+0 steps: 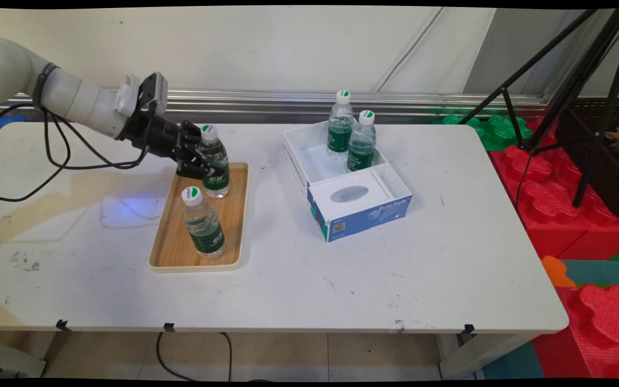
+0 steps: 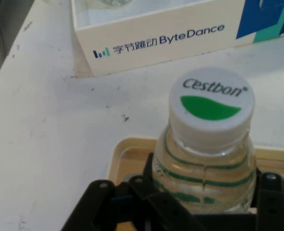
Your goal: Place the picked object on the tray
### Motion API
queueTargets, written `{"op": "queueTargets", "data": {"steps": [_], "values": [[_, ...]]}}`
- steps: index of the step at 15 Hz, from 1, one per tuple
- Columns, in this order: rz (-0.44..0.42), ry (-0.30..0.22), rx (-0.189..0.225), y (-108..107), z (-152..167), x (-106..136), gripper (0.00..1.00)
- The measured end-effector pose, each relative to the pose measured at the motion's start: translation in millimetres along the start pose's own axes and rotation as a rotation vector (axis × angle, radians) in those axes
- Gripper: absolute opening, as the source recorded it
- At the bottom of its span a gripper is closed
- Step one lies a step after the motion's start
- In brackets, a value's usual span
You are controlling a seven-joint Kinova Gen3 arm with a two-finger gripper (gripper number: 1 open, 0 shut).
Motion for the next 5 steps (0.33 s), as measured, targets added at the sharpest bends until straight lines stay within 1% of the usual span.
{"op": "queueTargets", "data": {"steps": [1,2,5], "values": [[0.000,0.000,-0.001,-1.0,1.8,-1.8,0.00],[0.000,0.001,-0.002,-1.6,2.6,-3.3,1.00],[0.000,0.005,-0.005,-3.2,0.8,-6.5,1.00]]}}
